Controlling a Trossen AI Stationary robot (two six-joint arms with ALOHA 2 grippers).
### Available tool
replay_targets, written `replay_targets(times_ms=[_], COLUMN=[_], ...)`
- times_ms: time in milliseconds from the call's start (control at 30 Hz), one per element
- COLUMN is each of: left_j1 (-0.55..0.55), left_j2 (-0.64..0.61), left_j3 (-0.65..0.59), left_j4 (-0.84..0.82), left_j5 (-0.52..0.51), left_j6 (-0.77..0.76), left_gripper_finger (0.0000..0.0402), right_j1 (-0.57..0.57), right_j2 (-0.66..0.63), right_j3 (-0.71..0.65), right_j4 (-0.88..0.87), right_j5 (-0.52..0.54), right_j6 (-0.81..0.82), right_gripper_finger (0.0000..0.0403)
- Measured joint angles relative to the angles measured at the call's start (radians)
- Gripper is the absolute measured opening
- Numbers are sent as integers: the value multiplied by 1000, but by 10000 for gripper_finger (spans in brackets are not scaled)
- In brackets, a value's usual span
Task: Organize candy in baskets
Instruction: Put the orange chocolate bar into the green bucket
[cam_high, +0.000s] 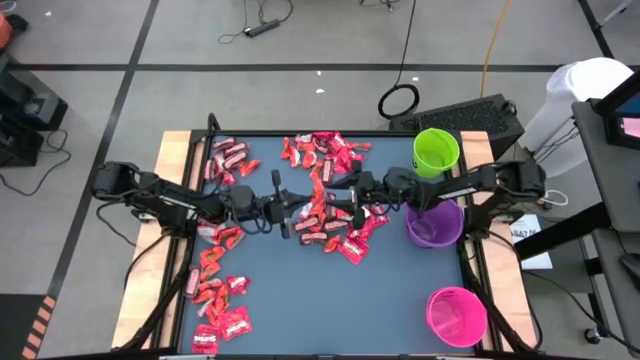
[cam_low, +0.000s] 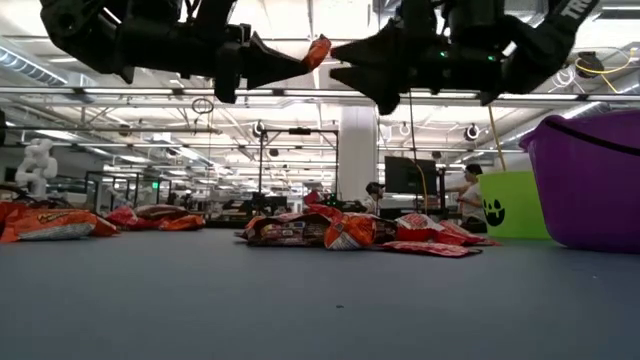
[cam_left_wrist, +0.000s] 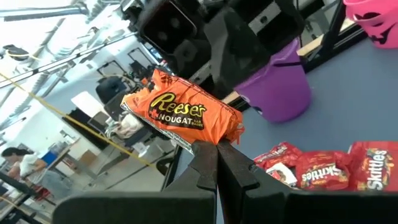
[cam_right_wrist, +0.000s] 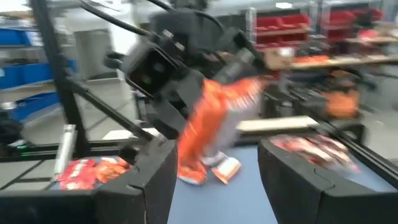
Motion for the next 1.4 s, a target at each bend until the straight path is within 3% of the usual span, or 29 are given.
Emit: replay_targets(times_ms=[400, 600, 767, 933, 1167, 1400], left_j1=[0, 0, 0, 0, 6, 37], left_j2=[0, 0, 1, 1, 0, 0], left_j3=[0, 0, 0, 0, 2, 2], left_j4=[-3, -23, -12, -24, -166, -200], left_j5=[44, 49, 47, 44, 33, 34], left_j6=[0, -3, -100, -133, -185, -274], left_gripper_finger=[0, 3, 27, 75, 150, 167], right_j1=[7, 12, 12, 13, 8, -28], right_j2=[42, 56, 56, 46, -102, -323], right_j3=[88, 122, 126, 126, 125, 125], right_j4=[-33, -81, -98, -132, -421, -798], right_j5=[15, -46, -56, -54, 183, 507], right_j6=[-16, -33, -75, -95, -210, -262], right_gripper_finger=[200, 117, 43, 23, 28, 31])
